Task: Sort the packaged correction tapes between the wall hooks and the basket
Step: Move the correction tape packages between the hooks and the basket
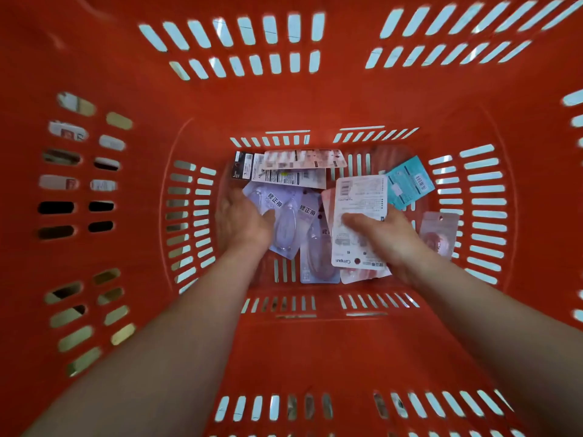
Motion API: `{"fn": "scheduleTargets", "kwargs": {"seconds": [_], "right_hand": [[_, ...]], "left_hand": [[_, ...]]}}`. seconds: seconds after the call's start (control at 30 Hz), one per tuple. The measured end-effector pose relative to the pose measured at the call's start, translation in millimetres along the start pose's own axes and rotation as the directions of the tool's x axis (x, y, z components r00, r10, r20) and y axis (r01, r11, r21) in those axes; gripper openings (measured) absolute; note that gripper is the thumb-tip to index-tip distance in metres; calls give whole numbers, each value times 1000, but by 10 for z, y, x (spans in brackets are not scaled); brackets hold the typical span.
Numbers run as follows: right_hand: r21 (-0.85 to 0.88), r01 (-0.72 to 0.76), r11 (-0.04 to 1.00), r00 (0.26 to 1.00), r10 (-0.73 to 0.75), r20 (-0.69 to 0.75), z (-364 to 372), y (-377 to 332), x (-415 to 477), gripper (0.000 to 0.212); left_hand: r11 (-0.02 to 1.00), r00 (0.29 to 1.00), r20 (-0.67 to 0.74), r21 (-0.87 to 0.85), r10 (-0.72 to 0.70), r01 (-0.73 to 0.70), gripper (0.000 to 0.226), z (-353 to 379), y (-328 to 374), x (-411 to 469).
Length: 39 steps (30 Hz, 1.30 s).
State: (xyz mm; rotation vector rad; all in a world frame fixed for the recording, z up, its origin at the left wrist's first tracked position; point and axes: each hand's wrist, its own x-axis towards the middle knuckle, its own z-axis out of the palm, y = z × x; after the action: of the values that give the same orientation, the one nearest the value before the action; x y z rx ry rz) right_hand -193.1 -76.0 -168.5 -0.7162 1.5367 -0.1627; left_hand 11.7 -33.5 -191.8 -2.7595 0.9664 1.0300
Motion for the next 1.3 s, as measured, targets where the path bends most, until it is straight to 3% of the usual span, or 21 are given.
{"fn": "scheduleTargets", "kwargs": {"seconds": [0.17,0.23,0.3,0.37,0.47,0.53,0.67,0.83,0.9,1.03,1.13,1.3], "right_hand": [[-143,13,990,999,-21,-50,-6,88,30,40],[-226,60,972,994,-79,-77,-27,78,5,56],[-268,122,956,986,-149,-80,-58,77,-6,79],[-273,156,949,982,-179,-59,-74,70,-10,87],[-305,192,933,977,-211,-30,-74,84,12,89],[-384,221,896,971,-238,2,-73,78,14,91],[-433,294,852,955,-281,95,-66,118,48,76],[-424,276,863,960,-265,87,-90,300,139,49],[-412,255,875,967,-241,88,-98,331,164,49],[-355,257,899,966,-242,87,-99,319,150,48],[-290,214,933,976,-196,91,-92,252,72,48],[-196,138,971,990,-128,66,-116,211,-82,46]], "left_hand": [[988,996,66,144,-57,48,78,81,-27,44],[979,989,82,172,-121,106,79,46,-24,13],[970,979,94,183,-179,160,66,16,-42,-39],[972,958,164,47,-236,232,57,-6,-71,-134],[861,905,391,-388,-170,329,43,56,-46,-322],[840,895,431,-439,-117,321,34,178,52,-411],[954,951,285,-234,-118,189,71,445,253,-401],[933,967,256,-348,1,91,66,517,327,-321],[908,962,272,-407,11,104,69,508,323,-315],[817,930,357,-510,-83,268,90,499,320,-302],[844,916,400,-475,-43,247,67,509,374,-280],[875,924,382,-444,-12,195,58,479,491,-418]]}}
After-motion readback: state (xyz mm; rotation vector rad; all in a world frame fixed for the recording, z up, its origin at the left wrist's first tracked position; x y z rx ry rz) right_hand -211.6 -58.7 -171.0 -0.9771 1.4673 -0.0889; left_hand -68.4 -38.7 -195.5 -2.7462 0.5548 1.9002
